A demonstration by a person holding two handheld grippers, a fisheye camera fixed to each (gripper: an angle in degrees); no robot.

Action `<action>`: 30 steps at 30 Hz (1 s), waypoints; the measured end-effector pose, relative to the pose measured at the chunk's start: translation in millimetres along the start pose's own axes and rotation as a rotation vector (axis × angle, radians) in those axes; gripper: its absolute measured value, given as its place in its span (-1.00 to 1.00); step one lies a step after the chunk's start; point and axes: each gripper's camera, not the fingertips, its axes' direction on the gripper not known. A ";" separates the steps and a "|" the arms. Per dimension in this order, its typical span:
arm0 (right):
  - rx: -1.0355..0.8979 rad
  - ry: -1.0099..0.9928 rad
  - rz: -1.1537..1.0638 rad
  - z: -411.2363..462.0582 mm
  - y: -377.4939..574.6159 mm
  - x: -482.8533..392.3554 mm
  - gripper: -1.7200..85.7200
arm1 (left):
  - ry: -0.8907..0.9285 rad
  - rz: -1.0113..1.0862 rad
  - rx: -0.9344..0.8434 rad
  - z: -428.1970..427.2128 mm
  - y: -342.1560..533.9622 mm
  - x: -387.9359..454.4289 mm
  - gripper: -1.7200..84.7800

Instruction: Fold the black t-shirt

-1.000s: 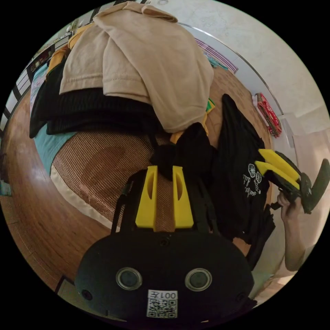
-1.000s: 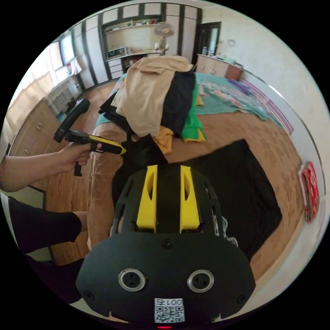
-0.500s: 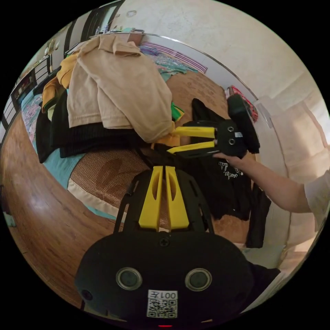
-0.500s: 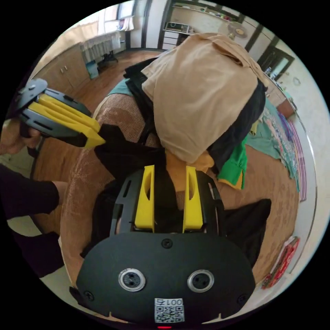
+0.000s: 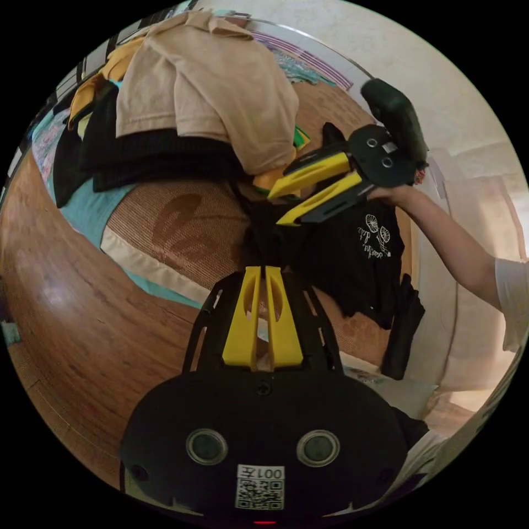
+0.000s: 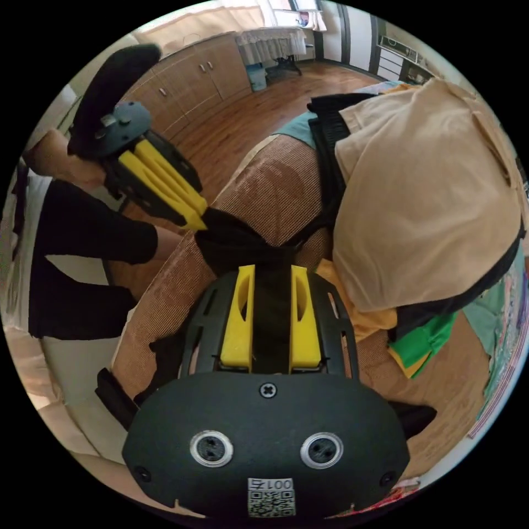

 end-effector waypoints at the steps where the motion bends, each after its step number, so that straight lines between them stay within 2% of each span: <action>1: -0.013 0.006 0.009 -1.1 -3.0 4.3 -0.71 | 0.003 -0.009 -0.007 2.6 1.6 -2.5 -0.98; 4: -0.060 -0.029 0.006 -8.5 -15.4 18.6 -0.73 | 0.016 -0.013 -0.008 6.0 1.9 -6.1 -0.98; 7: -0.066 -0.143 -0.055 -23.2 -19.4 19.6 -0.86 | 0.024 -0.016 -0.012 7.2 -2.2 -9.1 -0.98; 11: -0.005 -0.031 -0.016 -69.1 -5.4 15.5 -0.91 | 0.054 -0.015 0.016 0.9 -9.1 -10.4 -0.98; 15: 0.169 0.124 0.088 -138.0 20.9 22.1 -0.93 | 0.114 -0.015 0.079 -11.5 -20.0 -7.7 -0.98; 21: 0.166 0.248 0.167 -182.6 72.2 20.6 -0.94 | 0.215 0.018 0.153 -27.1 -49.5 15.8 -0.98; 26: 0.183 0.252 0.268 -204.1 133.5 1.6 -0.94 | 0.337 0.115 0.105 -20.4 -59.7 67.0 -0.98; 30: 0.169 0.205 0.368 -202.9 189.5 -20.3 -0.93 | 0.368 0.161 0.037 -5.7 -55.2 103.8 -0.98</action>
